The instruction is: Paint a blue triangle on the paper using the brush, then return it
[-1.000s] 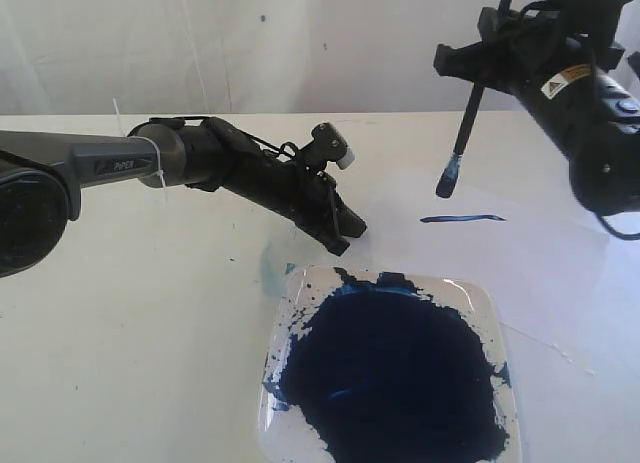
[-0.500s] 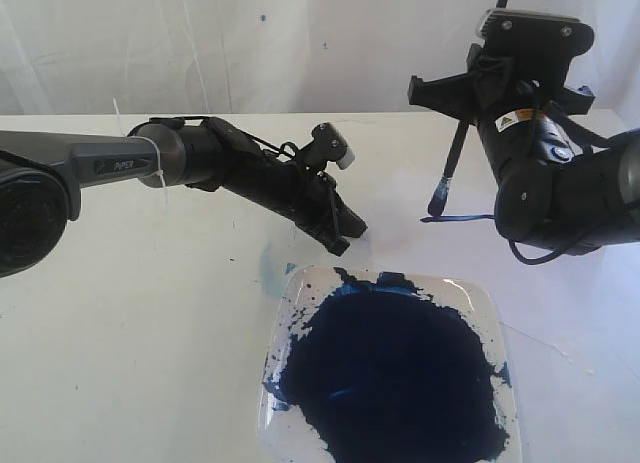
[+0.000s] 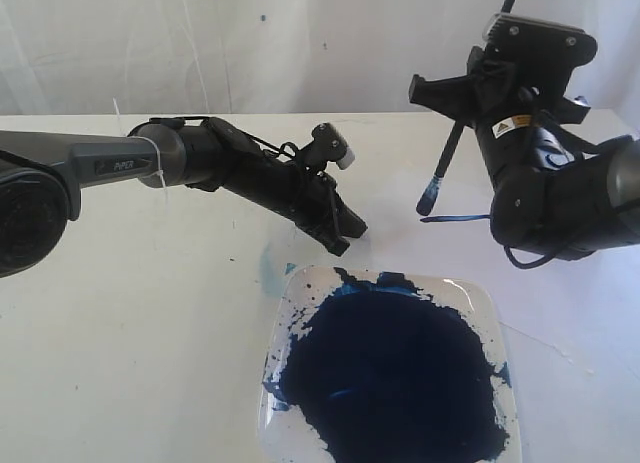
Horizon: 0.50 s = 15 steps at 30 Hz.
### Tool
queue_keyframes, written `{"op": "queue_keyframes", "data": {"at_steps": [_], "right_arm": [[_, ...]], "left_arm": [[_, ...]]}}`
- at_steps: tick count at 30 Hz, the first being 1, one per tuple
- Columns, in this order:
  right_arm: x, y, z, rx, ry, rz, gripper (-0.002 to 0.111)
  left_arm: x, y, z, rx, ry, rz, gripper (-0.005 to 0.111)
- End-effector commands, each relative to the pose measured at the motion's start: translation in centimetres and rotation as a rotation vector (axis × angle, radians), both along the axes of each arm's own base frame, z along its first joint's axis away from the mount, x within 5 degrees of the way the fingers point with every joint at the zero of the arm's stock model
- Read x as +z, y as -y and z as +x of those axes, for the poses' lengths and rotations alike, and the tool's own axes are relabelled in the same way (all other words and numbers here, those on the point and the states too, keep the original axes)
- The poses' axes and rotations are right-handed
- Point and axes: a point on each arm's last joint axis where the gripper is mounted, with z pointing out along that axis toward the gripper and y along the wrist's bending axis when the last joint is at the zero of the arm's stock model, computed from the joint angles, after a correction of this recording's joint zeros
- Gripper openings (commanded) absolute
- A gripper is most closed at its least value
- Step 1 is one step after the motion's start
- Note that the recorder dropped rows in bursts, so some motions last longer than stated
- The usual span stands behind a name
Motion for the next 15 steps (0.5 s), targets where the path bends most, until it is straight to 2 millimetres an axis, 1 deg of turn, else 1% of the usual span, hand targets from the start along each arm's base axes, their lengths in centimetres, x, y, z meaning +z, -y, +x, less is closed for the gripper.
{"op": "queue_keyframes", "data": {"at_steps": [1, 4, 8, 11, 15], "right_arm": [[-0.79, -0.06, 0.27, -0.008, -0.001, -0.035, 0.0], [-0.74, -0.04, 0.27, -0.01, 0.006, -0.034, 0.0], [-0.74, 0.01, 0.27, -0.022, 0.016, -0.111, 0.0], [-0.7, 0.22, 0.22, -0.038, -0.001, -0.096, 0.0], [-0.1, 0.74, 0.04, -0.078, -0.031, -0.062, 0.0]], "left_arm": [[0.33, 0.22, -0.3, -0.027, -0.008, -0.011, 0.0], [0.33, 0.22, -0.3, -0.027, -0.008, -0.011, 0.0], [0.33, 0.22, -0.3, -0.027, -0.008, -0.011, 0.0], [0.33, 0.22, -0.3, -0.027, -0.008, -0.011, 0.0], [0.33, 0.22, -0.3, -0.027, -0.008, -0.011, 0.0]]}}
